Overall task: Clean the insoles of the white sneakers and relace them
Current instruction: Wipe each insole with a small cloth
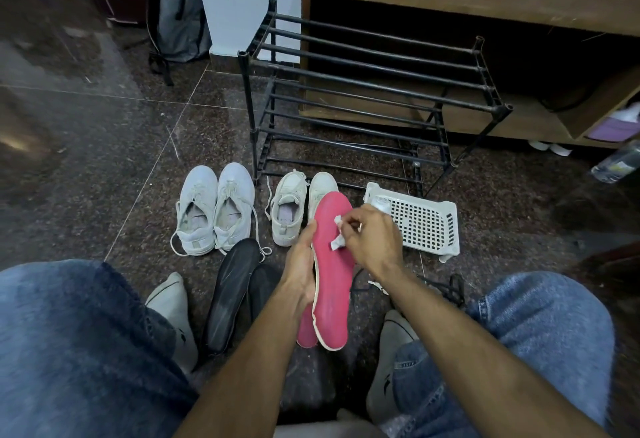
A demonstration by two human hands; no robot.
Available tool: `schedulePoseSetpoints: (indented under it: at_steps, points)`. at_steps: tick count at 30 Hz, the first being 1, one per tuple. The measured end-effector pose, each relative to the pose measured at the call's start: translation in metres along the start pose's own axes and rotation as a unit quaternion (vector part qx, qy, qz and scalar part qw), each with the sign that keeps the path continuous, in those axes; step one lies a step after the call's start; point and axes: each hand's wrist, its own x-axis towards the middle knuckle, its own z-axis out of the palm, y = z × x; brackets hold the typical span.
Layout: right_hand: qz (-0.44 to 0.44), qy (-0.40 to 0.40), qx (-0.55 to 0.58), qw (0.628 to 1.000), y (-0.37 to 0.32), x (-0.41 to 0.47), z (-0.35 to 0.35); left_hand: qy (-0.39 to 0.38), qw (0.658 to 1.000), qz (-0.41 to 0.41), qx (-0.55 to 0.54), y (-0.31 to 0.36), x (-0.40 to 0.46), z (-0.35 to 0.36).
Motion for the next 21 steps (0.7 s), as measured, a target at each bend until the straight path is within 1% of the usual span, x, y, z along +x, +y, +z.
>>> schedulePoseSetpoints:
  at_steps: [2, 3, 7, 8, 9, 11, 13, 14, 15, 16, 20, 21]
  points:
    - [0.004, 0.005, -0.010, 1.000, -0.002, 0.005, -0.001, -0.008, 1.000, 0.002, -0.003, 0.001, 0.000, -0.001]
    - [-0.001, -0.009, -0.018, 1.000, -0.003, 0.004, 0.000, -0.010, 1.000, 0.002, -0.004, 0.002, -0.001, -0.001]
    - [-0.049, -0.148, -0.004, 0.988, 0.000, -0.022, 0.004, 0.001, 1.000, 0.015, -0.010, 0.008, 0.001, -0.007]
    - [-0.067, -0.169, -0.009, 0.983, 0.001, -0.026, 0.003, 0.004, 1.000, 0.016, -0.013, 0.008, 0.002, -0.008]
    - [-0.086, -0.171, -0.019, 0.981, 0.003, -0.026, 0.002, 0.002, 1.000, 0.014, -0.014, 0.009, 0.001, -0.008]
    - [-0.096, -0.122, -0.017, 0.988, 0.006, -0.017, -0.001, -0.016, 1.000, 0.004, -0.013, 0.008, 0.000, -0.005]
    - [-0.061, -0.051, 0.005, 0.997, 0.007, -0.002, -0.007, -0.025, 1.000, -0.004, -0.010, 0.005, -0.003, 0.000]
    - [-0.048, -0.032, 0.015, 0.998, 0.007, 0.004, -0.008, -0.026, 1.000, -0.003, -0.013, 0.004, -0.003, 0.001]
    - [-0.046, -0.031, 0.020, 0.998, 0.007, 0.006, -0.007, -0.026, 1.000, -0.002, -0.016, 0.005, -0.003, 0.002]
    - [-0.050, -0.048, 0.020, 0.997, 0.006, 0.004, -0.006, -0.027, 0.999, -0.001, -0.017, 0.006, -0.003, 0.002]
    - [-0.086, -0.176, 0.025, 0.980, 0.006, -0.029, 0.003, -0.018, 0.999, 0.016, -0.030, 0.010, -0.001, -0.005]
    - [-0.094, -0.195, 0.025, 0.976, 0.007, -0.037, 0.004, -0.017, 0.999, 0.018, -0.034, 0.012, -0.001, -0.006]
